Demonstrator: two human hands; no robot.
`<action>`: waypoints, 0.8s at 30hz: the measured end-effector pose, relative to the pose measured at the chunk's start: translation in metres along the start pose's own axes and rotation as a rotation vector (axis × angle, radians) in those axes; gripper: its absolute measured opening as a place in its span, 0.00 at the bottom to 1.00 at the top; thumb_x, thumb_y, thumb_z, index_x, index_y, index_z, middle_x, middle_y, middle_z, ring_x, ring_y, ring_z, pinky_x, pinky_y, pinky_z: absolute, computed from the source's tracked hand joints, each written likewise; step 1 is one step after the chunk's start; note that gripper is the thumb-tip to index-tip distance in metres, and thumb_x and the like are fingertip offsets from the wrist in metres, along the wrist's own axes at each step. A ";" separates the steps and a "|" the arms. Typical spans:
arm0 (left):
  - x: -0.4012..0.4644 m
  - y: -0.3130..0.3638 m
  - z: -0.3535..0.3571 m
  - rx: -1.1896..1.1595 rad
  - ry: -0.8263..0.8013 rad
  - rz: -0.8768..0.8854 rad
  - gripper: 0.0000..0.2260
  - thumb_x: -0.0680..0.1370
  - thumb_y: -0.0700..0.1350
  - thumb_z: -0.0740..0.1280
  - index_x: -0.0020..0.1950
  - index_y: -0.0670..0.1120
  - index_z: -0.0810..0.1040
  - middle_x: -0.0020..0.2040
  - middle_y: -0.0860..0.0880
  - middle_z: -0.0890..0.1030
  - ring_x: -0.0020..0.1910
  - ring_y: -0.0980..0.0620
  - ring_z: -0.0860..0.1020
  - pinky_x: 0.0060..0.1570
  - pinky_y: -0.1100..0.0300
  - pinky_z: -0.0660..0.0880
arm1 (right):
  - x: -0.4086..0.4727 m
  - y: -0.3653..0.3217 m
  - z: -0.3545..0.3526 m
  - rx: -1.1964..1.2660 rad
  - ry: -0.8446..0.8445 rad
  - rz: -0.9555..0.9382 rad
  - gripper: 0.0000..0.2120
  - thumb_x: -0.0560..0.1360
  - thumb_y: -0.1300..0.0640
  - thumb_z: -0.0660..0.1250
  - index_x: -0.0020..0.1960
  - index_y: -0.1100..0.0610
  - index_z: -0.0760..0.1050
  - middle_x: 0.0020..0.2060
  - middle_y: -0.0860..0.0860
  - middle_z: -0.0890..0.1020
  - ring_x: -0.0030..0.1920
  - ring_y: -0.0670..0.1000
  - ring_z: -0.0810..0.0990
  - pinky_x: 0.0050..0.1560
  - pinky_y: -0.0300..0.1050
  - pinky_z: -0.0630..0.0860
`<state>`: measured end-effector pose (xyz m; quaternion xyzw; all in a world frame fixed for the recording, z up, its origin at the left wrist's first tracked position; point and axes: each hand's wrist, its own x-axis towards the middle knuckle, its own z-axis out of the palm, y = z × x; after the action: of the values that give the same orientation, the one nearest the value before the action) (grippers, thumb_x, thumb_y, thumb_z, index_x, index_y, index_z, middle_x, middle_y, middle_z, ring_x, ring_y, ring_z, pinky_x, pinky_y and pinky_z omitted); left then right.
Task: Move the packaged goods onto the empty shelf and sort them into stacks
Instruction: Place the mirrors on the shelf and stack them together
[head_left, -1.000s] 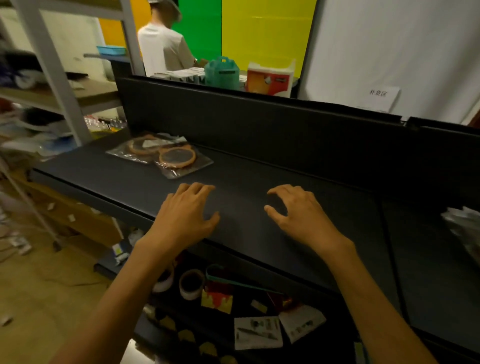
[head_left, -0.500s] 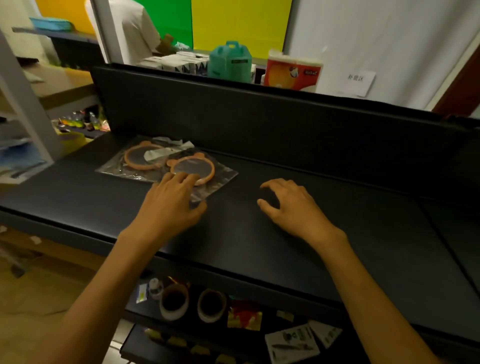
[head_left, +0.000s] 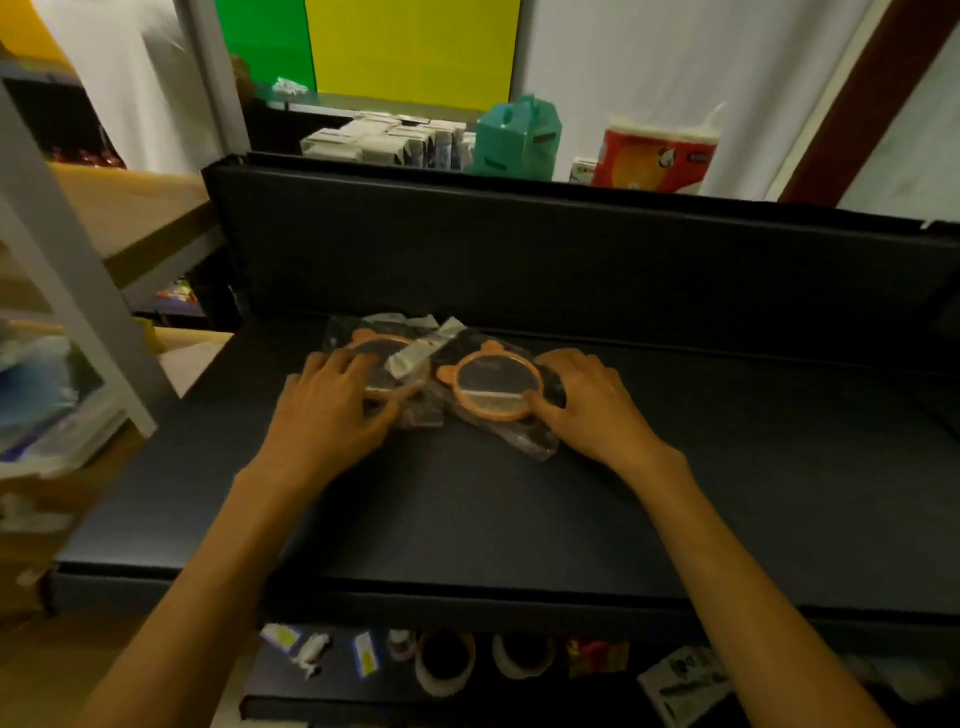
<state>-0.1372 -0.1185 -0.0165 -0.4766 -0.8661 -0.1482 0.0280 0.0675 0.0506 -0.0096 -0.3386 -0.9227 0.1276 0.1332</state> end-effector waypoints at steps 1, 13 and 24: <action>0.005 -0.007 0.001 0.000 0.009 -0.004 0.29 0.76 0.60 0.62 0.73 0.49 0.64 0.72 0.44 0.66 0.69 0.42 0.64 0.64 0.44 0.65 | 0.005 -0.006 0.001 0.000 0.000 0.027 0.25 0.76 0.43 0.64 0.70 0.52 0.66 0.67 0.51 0.71 0.65 0.53 0.69 0.64 0.48 0.65; 0.030 -0.040 0.019 -0.180 -0.030 -0.080 0.32 0.75 0.62 0.63 0.73 0.45 0.62 0.67 0.41 0.72 0.65 0.39 0.68 0.64 0.41 0.63 | 0.024 -0.012 0.017 0.036 -0.109 0.270 0.44 0.68 0.34 0.68 0.75 0.55 0.58 0.71 0.55 0.66 0.69 0.56 0.64 0.66 0.52 0.64; 0.028 -0.030 0.011 -0.696 0.047 -0.204 0.40 0.66 0.45 0.78 0.73 0.46 0.62 0.65 0.45 0.74 0.62 0.45 0.74 0.59 0.48 0.73 | 0.000 -0.002 0.014 0.496 0.128 0.352 0.36 0.65 0.51 0.78 0.68 0.55 0.66 0.63 0.53 0.70 0.53 0.47 0.70 0.49 0.41 0.70</action>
<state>-0.1762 -0.1077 -0.0291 -0.3654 -0.8059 -0.4470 -0.1311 0.0619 0.0467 -0.0219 -0.4578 -0.7804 0.3482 0.2453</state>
